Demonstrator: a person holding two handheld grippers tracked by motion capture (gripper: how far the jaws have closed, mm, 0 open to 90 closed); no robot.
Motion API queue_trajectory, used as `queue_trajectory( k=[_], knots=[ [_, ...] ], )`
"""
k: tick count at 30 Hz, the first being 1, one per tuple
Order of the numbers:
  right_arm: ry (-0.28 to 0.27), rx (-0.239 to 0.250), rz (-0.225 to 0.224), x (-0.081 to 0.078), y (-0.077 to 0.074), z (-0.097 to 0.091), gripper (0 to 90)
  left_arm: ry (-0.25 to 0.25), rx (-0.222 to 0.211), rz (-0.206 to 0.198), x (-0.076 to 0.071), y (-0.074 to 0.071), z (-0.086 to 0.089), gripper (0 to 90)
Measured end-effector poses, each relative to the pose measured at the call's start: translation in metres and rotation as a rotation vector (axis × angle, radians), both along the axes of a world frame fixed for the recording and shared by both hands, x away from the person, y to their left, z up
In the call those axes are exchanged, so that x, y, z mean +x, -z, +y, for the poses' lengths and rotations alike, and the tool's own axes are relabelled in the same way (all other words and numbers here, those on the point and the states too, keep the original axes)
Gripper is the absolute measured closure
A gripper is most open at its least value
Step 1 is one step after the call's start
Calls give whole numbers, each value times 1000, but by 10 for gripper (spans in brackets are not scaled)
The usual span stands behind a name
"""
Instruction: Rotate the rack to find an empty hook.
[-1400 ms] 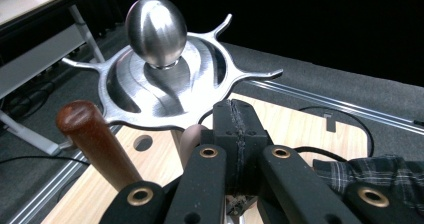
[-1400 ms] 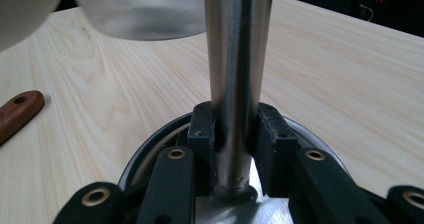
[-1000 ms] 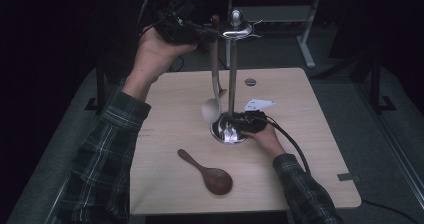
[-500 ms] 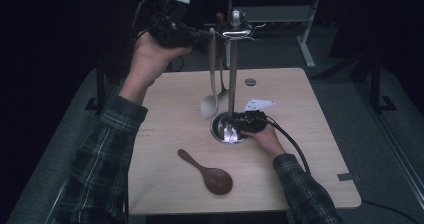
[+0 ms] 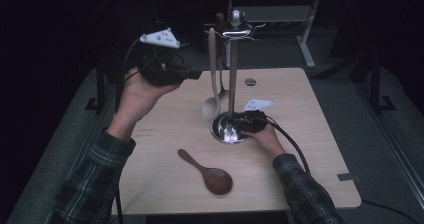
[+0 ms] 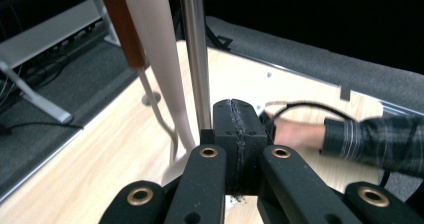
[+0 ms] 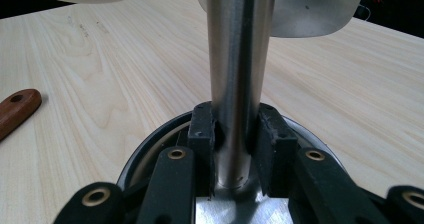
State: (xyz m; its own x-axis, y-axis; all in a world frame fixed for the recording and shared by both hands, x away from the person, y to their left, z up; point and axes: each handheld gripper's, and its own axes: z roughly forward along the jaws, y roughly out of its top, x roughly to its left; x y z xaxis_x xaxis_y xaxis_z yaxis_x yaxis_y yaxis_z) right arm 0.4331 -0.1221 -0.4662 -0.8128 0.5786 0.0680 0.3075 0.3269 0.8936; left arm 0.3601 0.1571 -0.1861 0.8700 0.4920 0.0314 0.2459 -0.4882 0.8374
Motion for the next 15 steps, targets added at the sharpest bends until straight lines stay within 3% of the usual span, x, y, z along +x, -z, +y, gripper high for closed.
queue_trajectory(
  k=[3,5,8,11,15],
  knots=[
    [3,10,11,0,0,0,695,-9,6,22,-7,21,8,899],
    [10,12,28,1,0,-1,587,-14,-3,41,-12,34,13,899],
    [23,22,48,-1,-4,-6,507,-26,-11,66,-16,55,21,899],
    [34,30,42,-8,-11,-13,469,-45,-22,88,-19,78,30,899],
    [45,1,47,-19,-18,-27,465,-74,-29,101,-24,107,41,899]
  ],
)
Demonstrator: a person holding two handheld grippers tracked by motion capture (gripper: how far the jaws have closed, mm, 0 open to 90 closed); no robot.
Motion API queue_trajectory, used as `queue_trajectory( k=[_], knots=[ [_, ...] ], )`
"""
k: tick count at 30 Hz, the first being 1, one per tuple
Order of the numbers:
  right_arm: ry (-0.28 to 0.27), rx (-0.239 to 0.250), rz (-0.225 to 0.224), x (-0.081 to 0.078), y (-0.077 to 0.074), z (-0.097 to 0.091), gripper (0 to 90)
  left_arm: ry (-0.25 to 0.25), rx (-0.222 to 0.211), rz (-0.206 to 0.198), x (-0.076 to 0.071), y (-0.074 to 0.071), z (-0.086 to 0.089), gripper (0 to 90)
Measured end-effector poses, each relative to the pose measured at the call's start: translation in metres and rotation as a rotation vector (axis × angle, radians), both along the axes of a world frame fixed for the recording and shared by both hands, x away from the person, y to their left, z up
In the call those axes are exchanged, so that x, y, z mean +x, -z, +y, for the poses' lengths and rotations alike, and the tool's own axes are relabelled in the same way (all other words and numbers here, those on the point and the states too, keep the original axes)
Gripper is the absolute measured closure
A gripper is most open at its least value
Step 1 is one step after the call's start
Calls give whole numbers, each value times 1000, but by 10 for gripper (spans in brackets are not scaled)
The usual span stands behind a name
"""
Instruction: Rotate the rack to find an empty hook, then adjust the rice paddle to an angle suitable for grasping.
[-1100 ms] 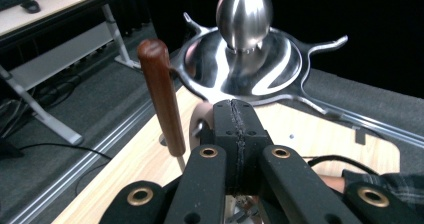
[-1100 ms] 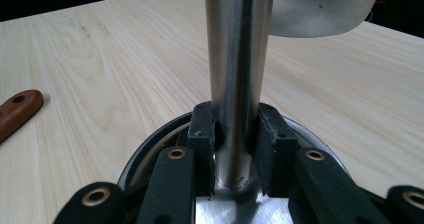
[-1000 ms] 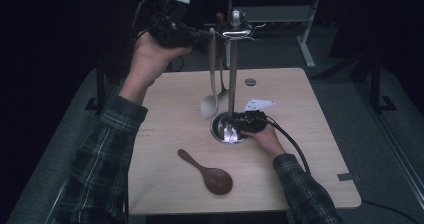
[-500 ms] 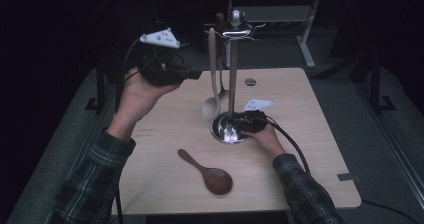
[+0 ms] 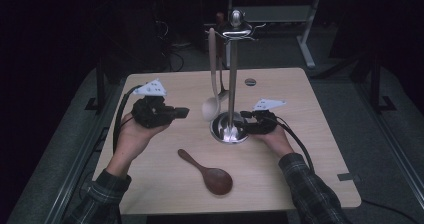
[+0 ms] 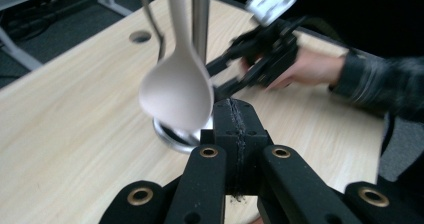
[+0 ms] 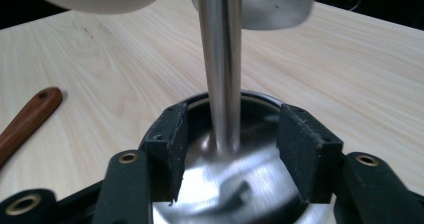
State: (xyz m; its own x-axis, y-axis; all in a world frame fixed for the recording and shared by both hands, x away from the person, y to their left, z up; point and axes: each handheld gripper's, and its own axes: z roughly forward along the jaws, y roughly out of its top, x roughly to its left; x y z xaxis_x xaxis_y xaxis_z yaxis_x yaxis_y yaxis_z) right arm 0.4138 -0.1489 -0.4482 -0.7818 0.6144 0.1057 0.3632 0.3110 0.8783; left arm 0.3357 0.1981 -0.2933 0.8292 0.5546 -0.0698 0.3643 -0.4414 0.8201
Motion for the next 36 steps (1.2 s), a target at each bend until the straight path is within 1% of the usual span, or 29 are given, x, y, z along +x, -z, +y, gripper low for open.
queue_trajectory(
  k=[2,4,7,8,10,11,12,14,17,22,24,26,27,28,29,31,33,34,36],
  knots=[
    [18,10,14,-8,-3,-7,493,-17,1,10,-2,15,4,899],
    [14,-4,29,-17,-5,-14,578,-34,4,22,-5,33,7,899],
    [9,-21,49,-31,-6,-21,701,-40,10,45,-7,53,11,899],
    [12,-25,53,-36,-7,-22,745,-45,12,46,-9,59,12,899],
    [-4,-44,49,-45,-7,-25,827,-50,11,53,-12,70,15,899],
    [-6,-54,59,-51,-8,-27,862,-58,11,57,-14,77,17,899],
    [-6,-56,64,-57,-7,-28,897,-60,14,59,-15,81,18,899],
    [-17,-61,72,-64,-7,-30,898,-64,25,66,-18,90,20,899],
    [-28,-71,80,-77,-6,-33,898,-70,27,82,-24,103,22,899],
    [-45,-72,88,-97,-6,-35,899,-78,37,103,-35,119,25,899],
    [-57,-74,97,-103,-5,-34,899,-75,48,122,-38,126,24,899],
    [-80,-80,98,-107,-4,-32,899,-68,71,129,-40,131,23,899],
    [-91,-84,99,-108,-4,-31,899,-71,74,130,-41,133,22,899],
    [-100,-84,109,-109,-4,-29,899,-63,95,132,-42,135,20,899],
    [-115,-86,105,-110,-4,-26,899,-59,105,135,-43,137,19,899],
    [-136,-89,107,-109,-3,-22,899,-52,99,147,-43,140,17,899],
    [-169,-92,114,-109,-2,-16,899,-36,105,164,-43,143,14,899],
    [-186,-99,116,-109,0,-12,899,-22,121,168,-42,145,14,899],
    [-214,-113,136,-110,3,-4,899,-20,119,179,-42,148,11,899]
  ],
)
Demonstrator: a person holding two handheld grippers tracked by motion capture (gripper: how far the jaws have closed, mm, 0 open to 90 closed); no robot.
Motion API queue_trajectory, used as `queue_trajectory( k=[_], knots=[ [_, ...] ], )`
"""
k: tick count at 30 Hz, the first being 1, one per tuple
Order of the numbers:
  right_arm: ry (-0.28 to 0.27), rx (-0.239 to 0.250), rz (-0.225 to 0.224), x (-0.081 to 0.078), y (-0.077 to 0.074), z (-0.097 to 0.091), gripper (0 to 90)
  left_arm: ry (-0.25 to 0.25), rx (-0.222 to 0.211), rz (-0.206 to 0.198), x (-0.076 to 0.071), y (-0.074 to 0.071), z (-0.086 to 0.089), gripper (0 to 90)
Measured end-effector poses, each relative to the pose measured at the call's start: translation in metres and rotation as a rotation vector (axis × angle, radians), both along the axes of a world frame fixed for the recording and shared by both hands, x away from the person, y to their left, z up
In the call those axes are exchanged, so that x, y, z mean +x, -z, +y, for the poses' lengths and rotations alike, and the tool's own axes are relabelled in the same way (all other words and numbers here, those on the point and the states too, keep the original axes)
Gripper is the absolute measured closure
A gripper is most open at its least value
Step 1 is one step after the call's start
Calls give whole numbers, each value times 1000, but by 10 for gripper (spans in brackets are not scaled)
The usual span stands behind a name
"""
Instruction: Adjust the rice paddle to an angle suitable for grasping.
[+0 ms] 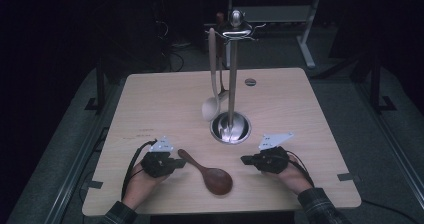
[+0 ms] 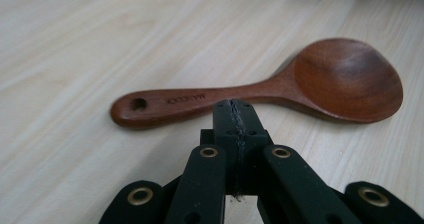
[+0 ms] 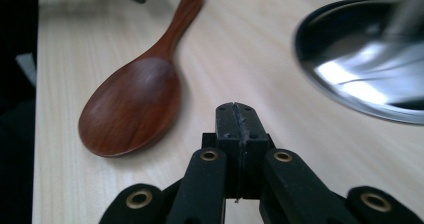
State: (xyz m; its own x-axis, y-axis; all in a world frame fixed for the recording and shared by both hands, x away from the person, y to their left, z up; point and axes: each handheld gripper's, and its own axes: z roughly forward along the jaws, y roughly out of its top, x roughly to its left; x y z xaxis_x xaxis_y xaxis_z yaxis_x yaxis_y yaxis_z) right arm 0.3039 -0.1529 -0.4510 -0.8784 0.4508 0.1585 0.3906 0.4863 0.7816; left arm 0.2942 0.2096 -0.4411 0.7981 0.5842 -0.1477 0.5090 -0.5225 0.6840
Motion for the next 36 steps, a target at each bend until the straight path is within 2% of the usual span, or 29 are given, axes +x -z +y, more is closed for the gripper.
queue_trajectory(
  k=[4,6,9,12,16,18,19,20,22,25,28,32,36],
  knots=[
    [-61,-32,17,-3,6,17,899,13,10,11,3,5,-2,899],
    [-87,-45,16,-5,8,24,899,6,2,20,4,6,-6,899],
    [-108,-58,26,-7,10,29,899,22,18,24,8,9,-12,899],
    [-119,-71,36,-8,12,32,899,16,15,29,10,13,-18,899],
    [-141,-89,38,-7,14,34,899,21,43,21,16,15,-20,899],
    [-144,-83,58,-9,15,37,899,11,34,24,18,16,-21,899],
    [-153,-87,58,-9,16,39,899,18,47,22,19,15,-20,899],
    [-164,-95,46,-8,17,40,899,4,37,21,19,16,-22,899],
    [-165,-89,64,-9,17,42,899,6,47,14,22,15,-21,899],
    [-188,-91,51,-8,18,46,899,-14,34,19,25,14,-22,899],
    [-213,-94,44,-9,18,52,899,-15,44,16,29,13,-22,899],
    [-237,-82,62,-11,18,64,899,-10,50,8,33,12,-21,899],
    [-269,-63,60,-11,18,75,899,-10,48,10,35,12,-22,899]
  ],
)
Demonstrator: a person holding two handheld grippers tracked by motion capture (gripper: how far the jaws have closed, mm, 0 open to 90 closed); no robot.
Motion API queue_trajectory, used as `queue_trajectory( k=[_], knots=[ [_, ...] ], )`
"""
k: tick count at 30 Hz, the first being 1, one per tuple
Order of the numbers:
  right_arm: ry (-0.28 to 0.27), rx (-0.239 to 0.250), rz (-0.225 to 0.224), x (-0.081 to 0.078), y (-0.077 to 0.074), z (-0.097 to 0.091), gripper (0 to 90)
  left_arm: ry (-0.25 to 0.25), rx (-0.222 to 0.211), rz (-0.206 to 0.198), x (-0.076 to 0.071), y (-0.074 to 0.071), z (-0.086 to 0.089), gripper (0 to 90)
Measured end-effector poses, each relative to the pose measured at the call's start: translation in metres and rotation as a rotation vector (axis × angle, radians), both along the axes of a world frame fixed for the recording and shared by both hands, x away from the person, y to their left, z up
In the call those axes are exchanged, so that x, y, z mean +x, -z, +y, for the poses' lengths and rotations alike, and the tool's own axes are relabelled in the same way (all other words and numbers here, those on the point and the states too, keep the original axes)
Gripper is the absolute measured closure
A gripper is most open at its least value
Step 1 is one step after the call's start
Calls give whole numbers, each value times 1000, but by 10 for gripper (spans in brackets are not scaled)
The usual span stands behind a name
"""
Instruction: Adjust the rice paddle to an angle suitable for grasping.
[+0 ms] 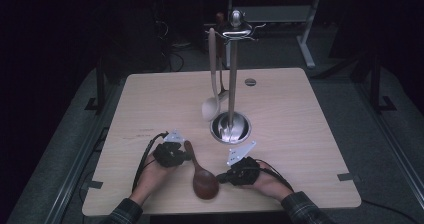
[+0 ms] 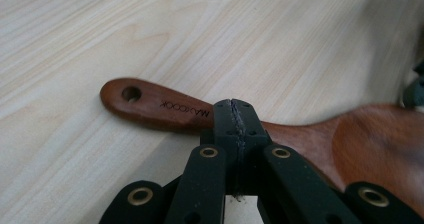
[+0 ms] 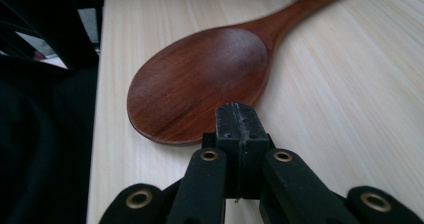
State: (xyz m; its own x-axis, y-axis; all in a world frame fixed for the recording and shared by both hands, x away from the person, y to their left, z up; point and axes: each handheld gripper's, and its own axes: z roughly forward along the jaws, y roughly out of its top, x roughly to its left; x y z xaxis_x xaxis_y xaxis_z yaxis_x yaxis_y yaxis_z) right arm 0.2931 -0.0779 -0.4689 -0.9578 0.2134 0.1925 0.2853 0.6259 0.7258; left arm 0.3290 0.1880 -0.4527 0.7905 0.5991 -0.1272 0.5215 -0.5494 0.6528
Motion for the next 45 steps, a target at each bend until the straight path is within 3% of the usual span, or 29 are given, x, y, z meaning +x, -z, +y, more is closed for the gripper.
queue_trajectory(
  k=[6,8,17,22,26,31,35,40,42,45],
  knots=[
    [-36,10,-12,-1,1,17,899,-5,-10,-4,3,0,-3,899],
    [-29,9,9,-3,0,22,899,-5,-11,-3,4,0,-5,899],
    [-73,34,-23,-1,0,51,899,-3,-8,-3,6,0,-6,899],
    [-85,54,-28,0,1,70,899,-11,-21,0,5,0,-6,899],
    [-83,69,-19,1,2,87,900,4,-7,-6,6,-1,-5,899],
    [-83,87,-39,4,5,102,900,1,-8,-7,6,-2,-3,899],
    [-58,84,-33,4,-1,91,882,-14,-29,6,5,-4,0,898],
    [1,72,-29,5,-12,63,740,-12,-27,10,4,-17,9,878],
    [20,64,-32,5,-15,51,671,-8,-11,28,3,-22,11,824],
    [90,43,-26,4,-20,28,568,14,46,77,3,-30,14,733]
  ],
)
